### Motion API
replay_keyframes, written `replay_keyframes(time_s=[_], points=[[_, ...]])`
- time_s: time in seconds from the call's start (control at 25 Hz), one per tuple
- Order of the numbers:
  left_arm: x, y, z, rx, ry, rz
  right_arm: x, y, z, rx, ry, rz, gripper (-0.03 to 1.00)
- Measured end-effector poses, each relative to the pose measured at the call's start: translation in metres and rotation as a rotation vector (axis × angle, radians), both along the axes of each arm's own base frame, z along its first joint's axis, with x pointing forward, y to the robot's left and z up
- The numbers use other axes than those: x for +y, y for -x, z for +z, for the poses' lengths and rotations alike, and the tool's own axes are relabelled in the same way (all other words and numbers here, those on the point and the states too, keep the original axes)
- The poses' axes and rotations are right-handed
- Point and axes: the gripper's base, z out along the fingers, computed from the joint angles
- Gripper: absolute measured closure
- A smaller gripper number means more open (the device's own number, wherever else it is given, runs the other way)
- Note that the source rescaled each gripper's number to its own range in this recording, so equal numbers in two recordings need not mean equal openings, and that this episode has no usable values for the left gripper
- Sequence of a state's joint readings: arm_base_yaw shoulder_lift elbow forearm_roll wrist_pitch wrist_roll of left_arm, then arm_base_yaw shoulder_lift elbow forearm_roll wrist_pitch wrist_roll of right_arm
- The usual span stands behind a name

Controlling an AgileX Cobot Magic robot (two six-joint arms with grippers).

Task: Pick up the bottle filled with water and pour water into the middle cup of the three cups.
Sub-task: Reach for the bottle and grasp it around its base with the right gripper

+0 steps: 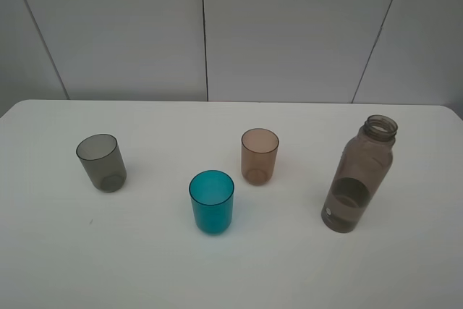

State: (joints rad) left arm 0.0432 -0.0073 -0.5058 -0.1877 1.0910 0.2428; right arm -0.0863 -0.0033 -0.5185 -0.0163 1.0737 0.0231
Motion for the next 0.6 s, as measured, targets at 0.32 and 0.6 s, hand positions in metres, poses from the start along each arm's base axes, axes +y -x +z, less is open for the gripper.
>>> replay_keyframes(time_s=[0.32, 0.6], points=[[0.0000, 0.0000, 0.0000, 0.000, 0.000, 0.000, 0.0000, 0.0000, 0.0000, 0.000, 0.000, 0.000, -0.03], [0.0000, 0.0000, 0.0000, 0.000, 0.000, 0.000, 0.0000, 0.0000, 0.0000, 0.000, 0.000, 0.000, -0.03]])
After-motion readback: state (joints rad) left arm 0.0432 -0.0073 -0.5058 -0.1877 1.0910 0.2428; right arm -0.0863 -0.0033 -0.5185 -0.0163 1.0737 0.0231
